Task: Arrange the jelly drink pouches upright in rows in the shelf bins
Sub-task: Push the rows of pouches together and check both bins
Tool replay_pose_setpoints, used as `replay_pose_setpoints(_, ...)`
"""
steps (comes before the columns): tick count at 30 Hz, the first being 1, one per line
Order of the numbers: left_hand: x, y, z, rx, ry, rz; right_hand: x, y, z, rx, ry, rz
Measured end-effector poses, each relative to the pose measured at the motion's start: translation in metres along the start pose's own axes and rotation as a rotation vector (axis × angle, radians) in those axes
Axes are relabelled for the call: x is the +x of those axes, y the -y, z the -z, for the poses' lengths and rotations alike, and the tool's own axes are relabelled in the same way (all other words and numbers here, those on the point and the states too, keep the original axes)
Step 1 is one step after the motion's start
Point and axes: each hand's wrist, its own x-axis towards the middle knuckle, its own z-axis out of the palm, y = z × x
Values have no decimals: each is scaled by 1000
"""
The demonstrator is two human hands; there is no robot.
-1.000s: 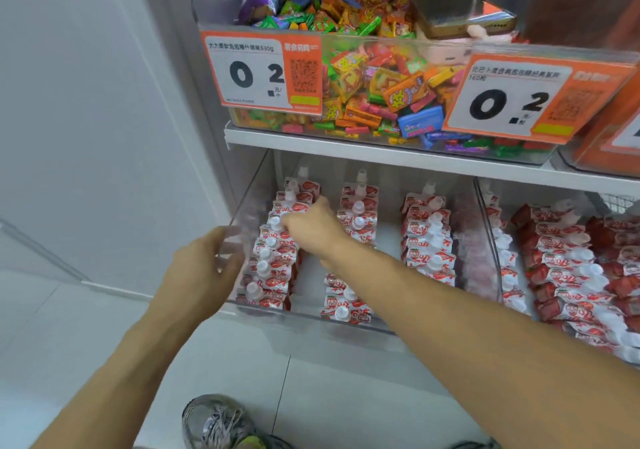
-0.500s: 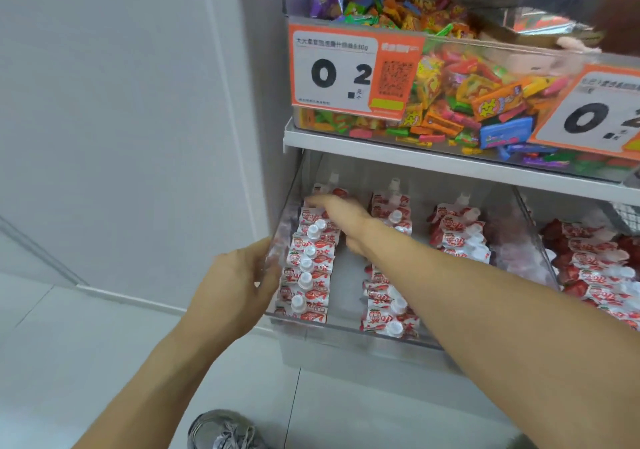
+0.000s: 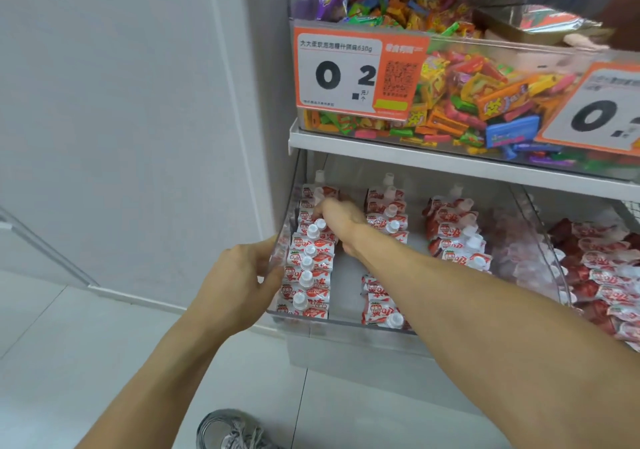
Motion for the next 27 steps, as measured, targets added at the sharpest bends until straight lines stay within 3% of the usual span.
replay_pose_setpoints(2,0,-1,0,-13,-11,6,1,3,8,33,48,-32)
replay_pose_setpoints(5,-5,-5,-4,-11,-62,38,-2,10,8,146,243,-86)
replay_pose_setpoints(10,-10,-5,-9,-40,-109,67,-23,-4,-18,131,-3,-41)
replay_pose_setpoints(16,-8,-4,-11,-32,-113,64,-50,-22,-31,200,54,20)
replay_pose_setpoints(22,-8,-3,-12,6,-129,69,-70,-26,-27,-63,283,-110)
replay_pose_setpoints(27,-7,-3,-6,-34,-61,120,-86,-19,-10,65,351,-78)
